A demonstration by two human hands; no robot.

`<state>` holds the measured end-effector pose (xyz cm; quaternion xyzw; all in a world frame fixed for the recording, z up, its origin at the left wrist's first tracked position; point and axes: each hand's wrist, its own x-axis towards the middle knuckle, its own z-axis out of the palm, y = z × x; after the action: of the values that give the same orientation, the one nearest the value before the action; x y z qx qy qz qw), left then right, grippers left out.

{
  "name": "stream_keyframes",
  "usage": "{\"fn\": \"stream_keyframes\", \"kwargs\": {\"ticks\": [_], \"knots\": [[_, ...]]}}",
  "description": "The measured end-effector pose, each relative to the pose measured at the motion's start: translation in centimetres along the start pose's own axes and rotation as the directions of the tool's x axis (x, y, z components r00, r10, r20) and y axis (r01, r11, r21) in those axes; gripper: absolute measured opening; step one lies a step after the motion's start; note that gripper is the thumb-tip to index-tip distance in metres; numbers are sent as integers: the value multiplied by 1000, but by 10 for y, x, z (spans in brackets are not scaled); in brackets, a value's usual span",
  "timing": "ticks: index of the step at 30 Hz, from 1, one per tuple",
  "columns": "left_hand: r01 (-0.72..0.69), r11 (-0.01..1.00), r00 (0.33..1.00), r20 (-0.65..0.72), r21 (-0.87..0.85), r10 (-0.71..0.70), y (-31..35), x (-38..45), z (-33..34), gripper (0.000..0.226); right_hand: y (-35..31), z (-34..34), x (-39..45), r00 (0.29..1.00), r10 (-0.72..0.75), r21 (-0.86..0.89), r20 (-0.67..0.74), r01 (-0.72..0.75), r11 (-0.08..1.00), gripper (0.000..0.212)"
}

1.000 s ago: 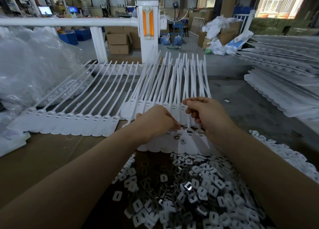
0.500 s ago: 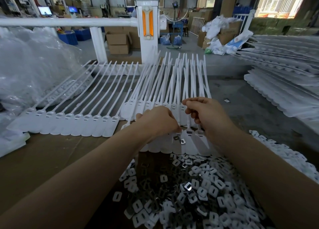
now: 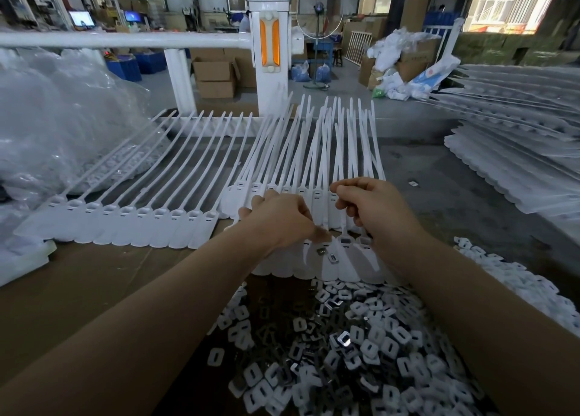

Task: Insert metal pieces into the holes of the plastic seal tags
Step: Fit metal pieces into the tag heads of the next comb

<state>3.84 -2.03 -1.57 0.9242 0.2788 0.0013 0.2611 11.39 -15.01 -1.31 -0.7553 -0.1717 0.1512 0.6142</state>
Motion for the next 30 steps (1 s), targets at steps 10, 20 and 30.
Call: {"fn": "stream_keyframes", "kwargs": {"ticks": [10,20,30], "knots": [[-20,931,986,147,-364,78,-9,0,-16,16,-1,-4,2,999,35,79,6,-35,996,17],[-47,999,998,-51,-21,46,3,-4,1,30,0,-2,3,1000,27,47,3,-27,999,17],[-653,709,664,250,-265,705,11,-37,-17,9,2,-4,4,1000,19,44,11,-20,999,16]]}}
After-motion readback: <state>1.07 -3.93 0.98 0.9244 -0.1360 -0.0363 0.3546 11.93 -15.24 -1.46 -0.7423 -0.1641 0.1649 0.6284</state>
